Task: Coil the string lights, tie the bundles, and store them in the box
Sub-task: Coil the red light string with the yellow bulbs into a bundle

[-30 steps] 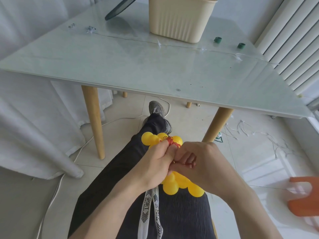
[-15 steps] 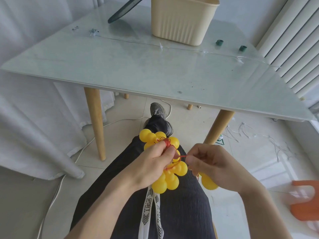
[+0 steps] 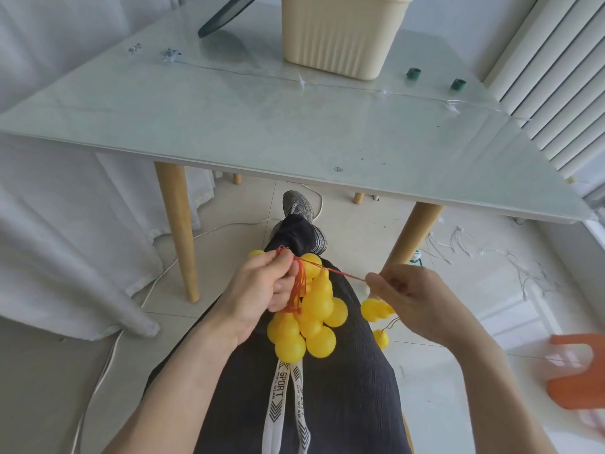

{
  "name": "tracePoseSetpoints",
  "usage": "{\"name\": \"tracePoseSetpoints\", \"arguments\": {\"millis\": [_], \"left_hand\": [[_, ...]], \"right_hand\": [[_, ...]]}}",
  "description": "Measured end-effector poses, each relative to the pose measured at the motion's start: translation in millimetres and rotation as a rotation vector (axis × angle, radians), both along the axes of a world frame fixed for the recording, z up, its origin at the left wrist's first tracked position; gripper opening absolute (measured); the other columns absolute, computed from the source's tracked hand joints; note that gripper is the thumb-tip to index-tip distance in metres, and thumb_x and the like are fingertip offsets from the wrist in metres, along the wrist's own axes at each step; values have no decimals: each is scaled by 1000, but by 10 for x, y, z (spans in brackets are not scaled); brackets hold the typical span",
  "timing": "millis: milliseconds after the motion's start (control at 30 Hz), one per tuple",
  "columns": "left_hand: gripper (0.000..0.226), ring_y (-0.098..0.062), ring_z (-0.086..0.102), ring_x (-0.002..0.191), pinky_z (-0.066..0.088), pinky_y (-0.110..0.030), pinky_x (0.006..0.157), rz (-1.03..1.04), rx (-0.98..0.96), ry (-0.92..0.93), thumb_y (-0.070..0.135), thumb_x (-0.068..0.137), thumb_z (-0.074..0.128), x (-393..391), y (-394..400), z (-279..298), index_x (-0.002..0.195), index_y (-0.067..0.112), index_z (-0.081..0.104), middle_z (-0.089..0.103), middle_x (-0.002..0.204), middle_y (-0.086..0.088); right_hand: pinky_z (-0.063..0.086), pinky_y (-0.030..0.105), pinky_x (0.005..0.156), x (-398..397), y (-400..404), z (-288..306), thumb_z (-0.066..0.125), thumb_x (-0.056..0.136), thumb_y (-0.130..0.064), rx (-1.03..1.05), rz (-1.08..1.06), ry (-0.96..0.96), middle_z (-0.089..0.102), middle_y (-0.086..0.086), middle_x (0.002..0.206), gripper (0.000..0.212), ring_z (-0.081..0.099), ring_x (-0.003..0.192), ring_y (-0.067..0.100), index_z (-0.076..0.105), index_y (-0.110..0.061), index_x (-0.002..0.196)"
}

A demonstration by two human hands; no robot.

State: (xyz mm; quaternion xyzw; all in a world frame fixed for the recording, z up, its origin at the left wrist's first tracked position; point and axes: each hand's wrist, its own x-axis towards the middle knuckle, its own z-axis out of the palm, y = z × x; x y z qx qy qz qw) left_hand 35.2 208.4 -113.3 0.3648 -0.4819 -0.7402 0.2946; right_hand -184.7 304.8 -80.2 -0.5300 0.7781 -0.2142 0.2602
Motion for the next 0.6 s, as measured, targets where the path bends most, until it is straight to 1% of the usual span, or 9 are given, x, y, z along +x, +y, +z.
{"name": "tracePoseSetpoints", "arguments": {"millis": [67, 133, 200, 300, 400, 467, 500, 567, 600], "left_hand": [[35, -9, 23, 43, 16, -24, 44, 42, 34, -1, 23, 106, 40, -42, 15, -18, 75, 10, 50, 28, 54, 3], [35, -9, 24, 41, 16, -26, 46, 101, 127, 54, 23, 106, 39, -86, 31, -39, 76, 11, 50, 30, 53, 4], [36, -9, 25, 39, 18, -26, 46, 176, 269, 142, 24, 106, 37, -108, 17, -76, 75, 13, 50, 32, 51, 5], [36, -10, 26, 38, 23, -25, 44, 255, 397, 224, 25, 105, 37, -94, -29, -110, 74, 15, 49, 33, 50, 5], [36, -10, 26, 37, 23, -26, 44, 262, 366, 183, 25, 105, 39, -40, -58, -118, 73, 14, 50, 33, 49, 5], [35, -10, 27, 38, 23, -25, 42, 197, 285, 97, 25, 105, 41, -30, -45, -100, 74, 12, 52, 34, 49, 4], [35, -10, 28, 39, 23, -24, 42, 145, 234, 53, 24, 105, 42, -35, -33, -81, 75, 11, 52, 35, 50, 4], [36, -10, 28, 41, 21, -25, 44, 29, 134, -38, 25, 105, 43, -58, 15, -47, 74, 11, 54, 35, 53, 2], [37, -10, 29, 41, 22, -25, 44, -20, 97, -80, 26, 105, 43, -76, 44, -32, 73, 12, 55, 36, 53, 2]], "right_hand": [[39, 30, 54, 5, 1, 13, 64, 92, -44, -104, -163, 81, 55, -1, 55, 32, 51, 54, 16, 64, -20, 71], [41, 30, 56, 144, 5, 38, 67, 90, -38, -310, -272, 17, 57, 3, 56, 29, 55, 57, 19, 62, -21, 68], [37, 23, 51, 371, 26, 22, 68, 90, -34, -391, -230, -14, 56, -2, 53, 26, 51, 53, 15, 62, -22, 67], [32, 17, 47, 623, 92, -57, 70, 88, -31, -372, -127, -31, 49, -10, 50, 22, 45, 49, 10, 63, -25, 68], [31, 14, 47, 608, 85, -59, 71, 89, -26, -423, -229, -168, 48, -9, 47, 22, 42, 45, 8, 66, -21, 68], [32, 17, 47, 507, 25, -4, 70, 91, -26, -465, -351, -221, 53, 1, 50, 23, 41, 43, 7, 66, -18, 70], [34, 19, 47, 449, -15, 33, 68, 93, -26, -475, -390, -225, 57, 1, 52, 22, 42, 43, 8, 65, -16, 73], [38, 26, 48, 353, -83, 98, 59, 99, -26, -472, -415, -320, 70, -3, 62, 22, 54, 46, 17, 61, -11, 83], [40, 29, 47, 330, -108, 126, 54, 102, -25, -476, -413, -419, 75, 1, 71, 23, 61, 50, 22, 57, -7, 88]]}}
